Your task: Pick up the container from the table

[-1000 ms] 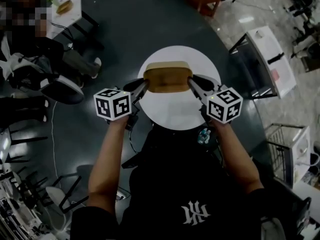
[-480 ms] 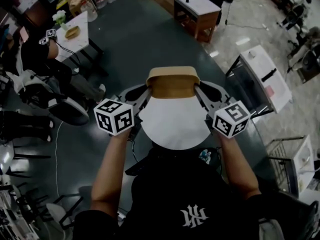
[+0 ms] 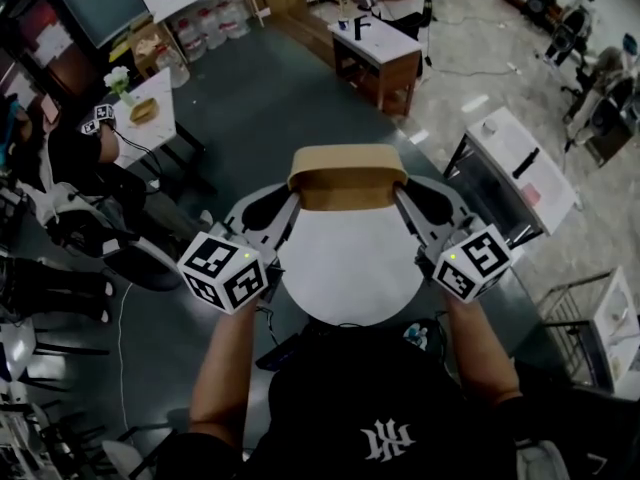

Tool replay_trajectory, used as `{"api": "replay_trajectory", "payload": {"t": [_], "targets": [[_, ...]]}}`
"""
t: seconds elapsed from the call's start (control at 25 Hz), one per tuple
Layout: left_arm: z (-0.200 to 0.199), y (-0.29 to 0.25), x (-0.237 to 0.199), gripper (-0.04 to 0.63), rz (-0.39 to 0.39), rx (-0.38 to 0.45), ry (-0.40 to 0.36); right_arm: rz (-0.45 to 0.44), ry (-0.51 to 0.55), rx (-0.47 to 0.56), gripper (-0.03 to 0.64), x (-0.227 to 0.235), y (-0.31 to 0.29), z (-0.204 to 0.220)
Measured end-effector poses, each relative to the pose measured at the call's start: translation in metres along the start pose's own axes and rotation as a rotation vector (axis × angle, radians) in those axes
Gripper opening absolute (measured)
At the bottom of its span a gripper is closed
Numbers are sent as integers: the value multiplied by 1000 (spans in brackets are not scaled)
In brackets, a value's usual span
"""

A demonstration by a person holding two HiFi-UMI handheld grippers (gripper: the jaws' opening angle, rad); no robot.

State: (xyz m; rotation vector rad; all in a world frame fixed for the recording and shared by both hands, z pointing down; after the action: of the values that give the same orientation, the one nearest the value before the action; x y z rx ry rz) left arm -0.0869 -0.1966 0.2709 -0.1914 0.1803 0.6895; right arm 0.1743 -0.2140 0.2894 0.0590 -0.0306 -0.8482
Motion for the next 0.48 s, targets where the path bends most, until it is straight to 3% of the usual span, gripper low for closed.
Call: {"api": "replay_trajectory", "payload": {"t": [0.48], "targets": [[-32, 7, 32, 35, 50, 75, -91, 48, 79, 93, 66, -8, 26, -34]]}}
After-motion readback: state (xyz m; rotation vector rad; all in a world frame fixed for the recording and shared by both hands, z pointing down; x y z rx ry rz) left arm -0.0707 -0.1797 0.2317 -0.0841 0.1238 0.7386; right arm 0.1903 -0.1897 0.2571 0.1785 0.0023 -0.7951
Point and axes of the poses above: the fingertips, and each gripper's own axes: y backward along the fingers, x to its right, z out of its underside, the point moved 8 cm from there along y, backward along the fingers, and after that the axes turned 4 degrees about y, right-handed, at the moved point
